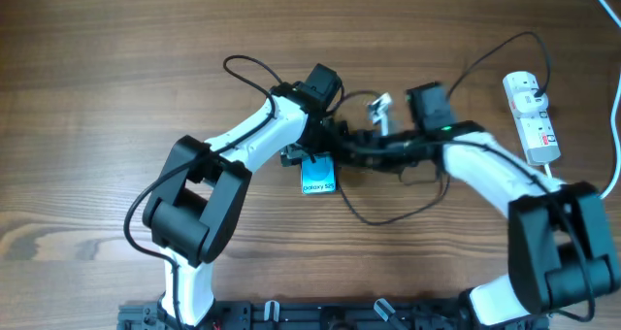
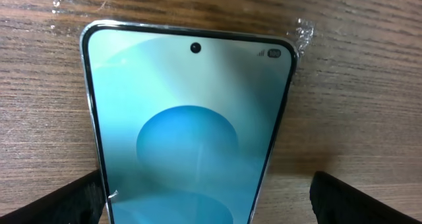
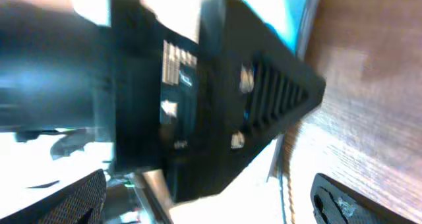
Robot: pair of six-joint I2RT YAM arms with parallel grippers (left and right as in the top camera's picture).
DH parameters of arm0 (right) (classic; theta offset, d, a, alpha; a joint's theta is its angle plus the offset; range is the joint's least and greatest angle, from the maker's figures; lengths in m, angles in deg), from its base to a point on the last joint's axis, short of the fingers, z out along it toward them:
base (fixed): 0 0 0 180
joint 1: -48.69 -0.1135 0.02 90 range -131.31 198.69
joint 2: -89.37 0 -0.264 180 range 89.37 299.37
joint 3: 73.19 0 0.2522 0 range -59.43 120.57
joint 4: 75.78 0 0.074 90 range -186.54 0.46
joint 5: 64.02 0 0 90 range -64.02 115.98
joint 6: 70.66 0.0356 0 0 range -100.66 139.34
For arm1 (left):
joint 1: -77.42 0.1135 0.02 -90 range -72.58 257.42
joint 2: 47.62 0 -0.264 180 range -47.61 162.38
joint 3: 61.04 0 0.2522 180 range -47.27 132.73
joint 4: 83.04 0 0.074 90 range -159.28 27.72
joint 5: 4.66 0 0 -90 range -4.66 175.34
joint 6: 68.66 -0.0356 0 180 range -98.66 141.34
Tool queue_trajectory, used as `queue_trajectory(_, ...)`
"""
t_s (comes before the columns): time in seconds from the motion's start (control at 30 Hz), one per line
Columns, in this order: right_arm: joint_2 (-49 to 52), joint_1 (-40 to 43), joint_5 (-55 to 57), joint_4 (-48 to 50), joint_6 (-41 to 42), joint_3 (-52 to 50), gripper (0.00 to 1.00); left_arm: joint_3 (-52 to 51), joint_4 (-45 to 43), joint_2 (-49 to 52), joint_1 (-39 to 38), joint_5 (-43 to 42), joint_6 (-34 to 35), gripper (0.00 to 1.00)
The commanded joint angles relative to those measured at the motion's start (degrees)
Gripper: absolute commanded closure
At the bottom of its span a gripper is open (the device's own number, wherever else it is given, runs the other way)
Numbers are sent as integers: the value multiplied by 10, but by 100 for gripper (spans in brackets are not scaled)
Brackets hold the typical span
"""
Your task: Plug charger to phone and switch on socket
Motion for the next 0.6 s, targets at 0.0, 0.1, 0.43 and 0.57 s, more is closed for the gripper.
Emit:
queue_trajectory(0.0,-9,92,-114,6,-23,-2,0,-42,9,71,10,43,-1,1)
queue_trajectory(0.1,-9,140,-137,-11,-23,-2,0,-42,18,71,3,59,1,7)
queue_trajectory(0.43,-9,152,-141,-19,-18,-2,0,-42,65,71,2,171,16,11)
queue_trajectory(0.57,-9,151,-127,-30,-19,-2,0,-44,85,71,2,121,74,15)
